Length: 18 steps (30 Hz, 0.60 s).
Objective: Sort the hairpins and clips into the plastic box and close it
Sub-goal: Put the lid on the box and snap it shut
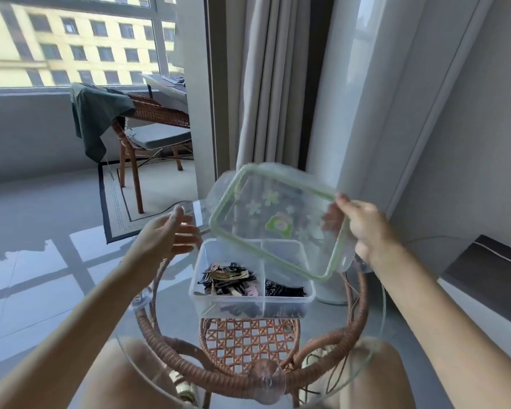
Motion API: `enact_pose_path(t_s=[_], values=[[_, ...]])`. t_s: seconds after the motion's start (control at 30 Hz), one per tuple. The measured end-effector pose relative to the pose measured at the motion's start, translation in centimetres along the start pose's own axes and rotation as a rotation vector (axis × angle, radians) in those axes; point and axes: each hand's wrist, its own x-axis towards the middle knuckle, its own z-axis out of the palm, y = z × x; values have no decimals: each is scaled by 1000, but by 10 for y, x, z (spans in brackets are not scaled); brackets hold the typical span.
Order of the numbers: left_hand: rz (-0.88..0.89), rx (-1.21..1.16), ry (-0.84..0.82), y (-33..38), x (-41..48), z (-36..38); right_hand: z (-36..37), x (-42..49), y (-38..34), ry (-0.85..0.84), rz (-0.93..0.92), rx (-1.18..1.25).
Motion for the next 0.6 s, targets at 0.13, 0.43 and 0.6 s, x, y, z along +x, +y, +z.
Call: enact_pose_path(t_s=[0.13, 0.43, 0.6], values=[[-69, 114, -6, -8, 1, -1, 17, 8, 23, -165, 224, -237], [-231, 191, 33, -37, 8, -5, 32, 23, 64, -24, -120, -903], [-239, 165, 32, -40, 9, -5, 29, 24, 70, -22, -177, -910]])
